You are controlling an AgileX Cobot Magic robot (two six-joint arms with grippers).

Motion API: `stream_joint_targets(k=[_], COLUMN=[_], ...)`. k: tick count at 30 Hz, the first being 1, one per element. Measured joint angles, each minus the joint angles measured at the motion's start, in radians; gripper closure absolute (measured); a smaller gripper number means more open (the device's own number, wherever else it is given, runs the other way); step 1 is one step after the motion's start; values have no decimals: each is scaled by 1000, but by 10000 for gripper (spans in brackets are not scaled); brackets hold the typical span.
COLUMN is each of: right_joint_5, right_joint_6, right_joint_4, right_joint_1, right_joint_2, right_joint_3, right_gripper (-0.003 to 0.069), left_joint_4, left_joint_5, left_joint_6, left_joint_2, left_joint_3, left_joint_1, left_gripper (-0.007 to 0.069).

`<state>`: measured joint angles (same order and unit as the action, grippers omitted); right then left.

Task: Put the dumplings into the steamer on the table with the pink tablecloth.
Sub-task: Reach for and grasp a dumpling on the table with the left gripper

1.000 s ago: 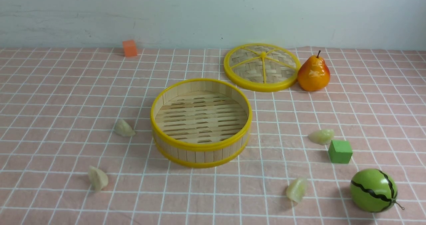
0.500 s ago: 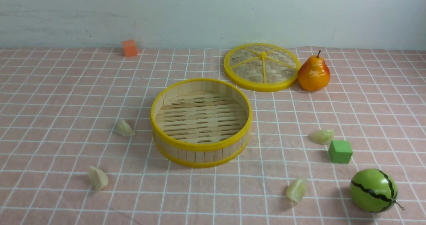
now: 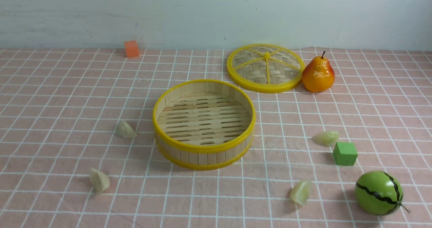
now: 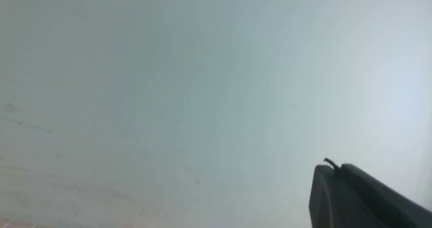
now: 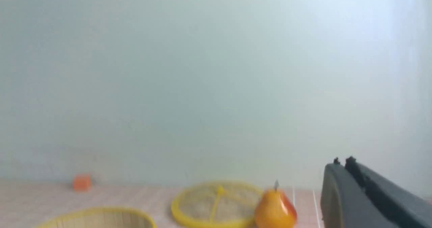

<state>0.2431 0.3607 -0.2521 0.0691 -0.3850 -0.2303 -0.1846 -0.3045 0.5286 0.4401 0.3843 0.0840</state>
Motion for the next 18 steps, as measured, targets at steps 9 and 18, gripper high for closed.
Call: stream_joint_targets(k=[9, 18], right_joint_5=[-469, -848], right_joint_6=[157, -96], right_joint_4=[-14, 103], right_joint_1=[51, 259], right_joint_2=[-456, -734], right_joint_3=[-208, -425], right_gripper=[669, 669], left_joint_4=[-28, 81], left_joint_5=[360, 850], left_joint_6=[250, 111], left_joint_2=[522, 837], left_joint_3=[222, 545], left_joint_1=[27, 112], left_gripper=[608, 606])
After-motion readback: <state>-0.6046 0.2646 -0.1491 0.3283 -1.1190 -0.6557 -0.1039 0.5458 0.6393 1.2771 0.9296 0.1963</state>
